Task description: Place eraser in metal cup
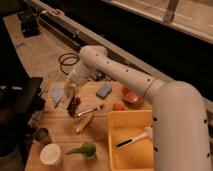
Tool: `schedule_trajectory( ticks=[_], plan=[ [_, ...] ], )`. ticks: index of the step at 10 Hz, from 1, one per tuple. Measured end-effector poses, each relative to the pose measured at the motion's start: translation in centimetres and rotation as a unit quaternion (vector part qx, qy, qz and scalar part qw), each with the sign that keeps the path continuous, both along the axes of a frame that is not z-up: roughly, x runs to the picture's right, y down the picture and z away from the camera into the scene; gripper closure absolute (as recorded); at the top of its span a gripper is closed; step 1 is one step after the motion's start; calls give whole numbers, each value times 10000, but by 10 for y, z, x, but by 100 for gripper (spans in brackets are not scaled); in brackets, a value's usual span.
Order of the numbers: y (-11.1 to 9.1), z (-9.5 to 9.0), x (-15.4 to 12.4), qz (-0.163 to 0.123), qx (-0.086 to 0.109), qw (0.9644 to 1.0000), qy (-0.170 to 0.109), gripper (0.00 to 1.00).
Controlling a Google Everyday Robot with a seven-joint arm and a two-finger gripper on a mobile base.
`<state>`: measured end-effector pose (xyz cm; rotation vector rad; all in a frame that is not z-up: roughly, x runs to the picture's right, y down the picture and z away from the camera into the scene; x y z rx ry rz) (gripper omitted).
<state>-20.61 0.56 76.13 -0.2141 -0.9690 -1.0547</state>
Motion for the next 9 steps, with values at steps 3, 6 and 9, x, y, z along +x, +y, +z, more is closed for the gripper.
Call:
schedule_trajectory(
  ticks=[3, 6, 9],
  plan=[
    [26, -23, -53, -350, -192, 9977, -543, 100],
    [33, -29, -62, -418, -229, 9967, -664, 100],
    [33, -29, -61, -427, -266, 9966, -655, 100]
  ],
)
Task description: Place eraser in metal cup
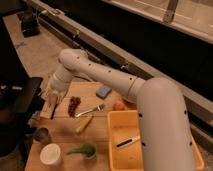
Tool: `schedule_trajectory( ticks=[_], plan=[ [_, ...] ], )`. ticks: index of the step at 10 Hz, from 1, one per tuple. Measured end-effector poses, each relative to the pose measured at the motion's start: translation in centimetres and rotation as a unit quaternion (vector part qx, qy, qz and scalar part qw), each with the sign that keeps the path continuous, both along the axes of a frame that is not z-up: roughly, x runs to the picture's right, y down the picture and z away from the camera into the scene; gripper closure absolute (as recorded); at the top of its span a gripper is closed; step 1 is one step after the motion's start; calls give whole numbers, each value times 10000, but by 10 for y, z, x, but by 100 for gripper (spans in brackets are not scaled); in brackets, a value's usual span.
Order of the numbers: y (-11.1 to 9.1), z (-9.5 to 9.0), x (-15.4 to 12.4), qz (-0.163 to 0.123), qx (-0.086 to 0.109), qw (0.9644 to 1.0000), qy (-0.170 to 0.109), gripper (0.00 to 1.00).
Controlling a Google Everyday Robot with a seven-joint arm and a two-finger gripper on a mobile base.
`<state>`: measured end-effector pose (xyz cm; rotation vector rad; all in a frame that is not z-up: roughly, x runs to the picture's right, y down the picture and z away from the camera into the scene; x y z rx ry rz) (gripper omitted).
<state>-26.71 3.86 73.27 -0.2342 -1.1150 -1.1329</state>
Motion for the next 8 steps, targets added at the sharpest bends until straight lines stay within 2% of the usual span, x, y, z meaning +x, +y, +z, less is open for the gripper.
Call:
schedule_trajectory(
  ticks=[2, 4, 8],
  plan=[
    [11, 7, -2, -217, -186, 9995, 101, 100],
    [24, 9, 1, -250, -359, 9990, 103, 100],
    [50, -11, -11, -249, -508, 9983, -152, 100]
  ],
)
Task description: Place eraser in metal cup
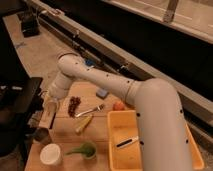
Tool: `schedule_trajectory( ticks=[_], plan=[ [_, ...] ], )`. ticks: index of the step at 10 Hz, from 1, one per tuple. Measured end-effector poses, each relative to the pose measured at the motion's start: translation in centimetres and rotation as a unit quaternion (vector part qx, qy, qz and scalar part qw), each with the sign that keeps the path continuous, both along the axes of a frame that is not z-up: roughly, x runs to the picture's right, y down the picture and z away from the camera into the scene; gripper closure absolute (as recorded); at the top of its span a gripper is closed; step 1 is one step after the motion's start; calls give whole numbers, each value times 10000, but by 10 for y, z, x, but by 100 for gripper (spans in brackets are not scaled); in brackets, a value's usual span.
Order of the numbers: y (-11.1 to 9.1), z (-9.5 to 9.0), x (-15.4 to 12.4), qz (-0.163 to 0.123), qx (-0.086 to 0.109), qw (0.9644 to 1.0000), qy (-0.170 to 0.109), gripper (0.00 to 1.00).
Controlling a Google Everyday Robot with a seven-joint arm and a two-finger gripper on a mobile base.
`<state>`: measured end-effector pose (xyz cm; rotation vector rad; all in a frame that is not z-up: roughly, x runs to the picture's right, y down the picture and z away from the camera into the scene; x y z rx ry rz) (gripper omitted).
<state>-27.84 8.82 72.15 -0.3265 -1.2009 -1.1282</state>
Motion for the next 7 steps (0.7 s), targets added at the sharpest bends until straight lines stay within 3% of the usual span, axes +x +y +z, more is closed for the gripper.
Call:
schedule_trajectory(
  ticks=[3, 7],
  plan=[
    [12, -13, -15, -55, -36, 9999, -150, 100],
    [37, -27, -35, -208, -294, 9987, -352, 100]
  ],
)
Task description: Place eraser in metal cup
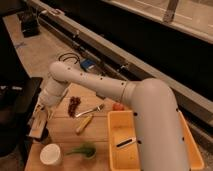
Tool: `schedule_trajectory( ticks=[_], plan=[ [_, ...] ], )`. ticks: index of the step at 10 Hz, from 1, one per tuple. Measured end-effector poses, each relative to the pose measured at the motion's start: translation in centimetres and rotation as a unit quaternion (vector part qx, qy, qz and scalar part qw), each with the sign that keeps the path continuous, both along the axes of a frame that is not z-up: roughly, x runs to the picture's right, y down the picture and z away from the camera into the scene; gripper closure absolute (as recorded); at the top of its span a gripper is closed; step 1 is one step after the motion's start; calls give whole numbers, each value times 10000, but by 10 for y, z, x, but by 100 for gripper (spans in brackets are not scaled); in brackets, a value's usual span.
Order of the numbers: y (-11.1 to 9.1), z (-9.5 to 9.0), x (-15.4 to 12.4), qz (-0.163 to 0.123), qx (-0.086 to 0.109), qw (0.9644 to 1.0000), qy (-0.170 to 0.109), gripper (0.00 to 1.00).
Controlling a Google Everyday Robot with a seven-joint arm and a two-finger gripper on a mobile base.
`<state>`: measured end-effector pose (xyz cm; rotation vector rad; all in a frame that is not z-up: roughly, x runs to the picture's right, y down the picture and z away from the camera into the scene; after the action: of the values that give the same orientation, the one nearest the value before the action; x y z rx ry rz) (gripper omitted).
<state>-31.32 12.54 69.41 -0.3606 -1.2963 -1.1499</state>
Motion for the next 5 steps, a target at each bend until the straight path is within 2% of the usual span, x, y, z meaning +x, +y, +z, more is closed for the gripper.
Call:
schedule_trajectory(
  ticks=[2, 5],
  plan=[
    [9, 2, -3, 15, -141, 9999, -35, 100],
    [27, 14, -5, 10, -436, 9990, -46, 99]
  ],
)
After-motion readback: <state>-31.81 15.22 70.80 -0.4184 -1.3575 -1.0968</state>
